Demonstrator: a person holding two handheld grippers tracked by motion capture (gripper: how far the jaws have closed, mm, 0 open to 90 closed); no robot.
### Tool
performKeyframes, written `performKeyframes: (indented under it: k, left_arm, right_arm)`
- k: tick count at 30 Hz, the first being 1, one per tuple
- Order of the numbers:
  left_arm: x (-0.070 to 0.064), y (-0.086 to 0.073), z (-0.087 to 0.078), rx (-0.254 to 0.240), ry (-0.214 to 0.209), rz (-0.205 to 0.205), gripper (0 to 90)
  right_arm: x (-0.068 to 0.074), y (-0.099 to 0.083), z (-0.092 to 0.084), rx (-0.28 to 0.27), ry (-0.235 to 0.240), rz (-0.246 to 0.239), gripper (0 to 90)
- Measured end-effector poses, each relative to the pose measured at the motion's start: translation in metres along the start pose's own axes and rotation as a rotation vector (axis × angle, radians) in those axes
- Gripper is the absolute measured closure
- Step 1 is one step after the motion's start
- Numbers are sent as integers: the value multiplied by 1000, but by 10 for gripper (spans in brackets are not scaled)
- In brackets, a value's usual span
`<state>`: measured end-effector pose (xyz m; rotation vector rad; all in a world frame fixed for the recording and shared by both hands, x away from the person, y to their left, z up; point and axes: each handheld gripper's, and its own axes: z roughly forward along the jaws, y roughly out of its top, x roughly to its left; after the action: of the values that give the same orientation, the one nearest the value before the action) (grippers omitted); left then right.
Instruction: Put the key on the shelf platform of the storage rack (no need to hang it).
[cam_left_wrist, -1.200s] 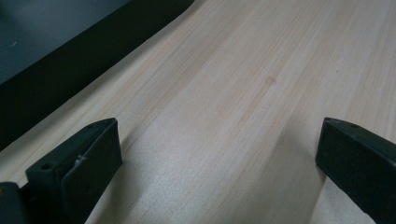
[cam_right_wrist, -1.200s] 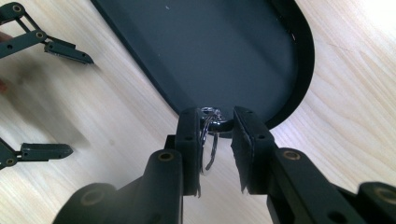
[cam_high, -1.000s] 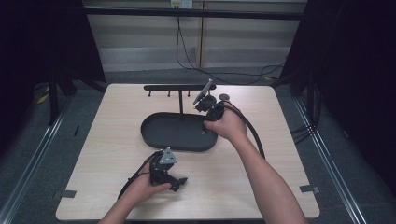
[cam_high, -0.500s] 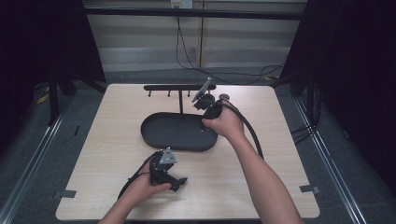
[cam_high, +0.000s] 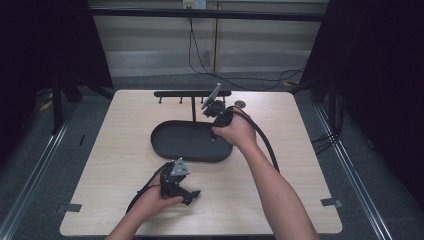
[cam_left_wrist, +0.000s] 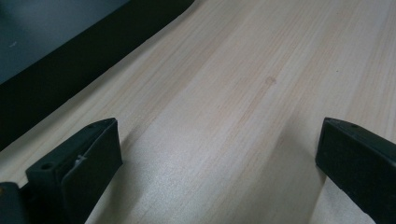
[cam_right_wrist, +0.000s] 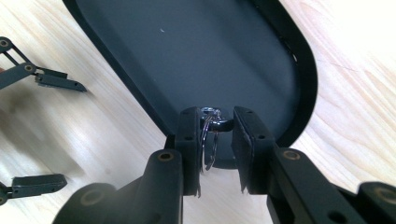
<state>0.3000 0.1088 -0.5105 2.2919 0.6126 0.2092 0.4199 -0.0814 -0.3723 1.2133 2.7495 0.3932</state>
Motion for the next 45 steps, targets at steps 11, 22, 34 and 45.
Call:
performKeyframes:
  k: [11, 22, 34, 45]
  left_arm:
    - [0, 0, 0, 0, 0, 0, 0]
    - [0, 0, 0, 0, 0, 0, 0]
    - [0, 0, 0, 0, 0, 0, 0]
    - [0, 0, 0, 0, 0, 0, 0]
  right_arm:
    - [0, 4, 5, -1, 1, 3, 733]
    - [-1, 8, 13, -5, 1, 14, 732]
    - [-4, 11, 23, -8, -1, 16, 732]
    - [-5, 15, 37, -6, 5, 18, 732]
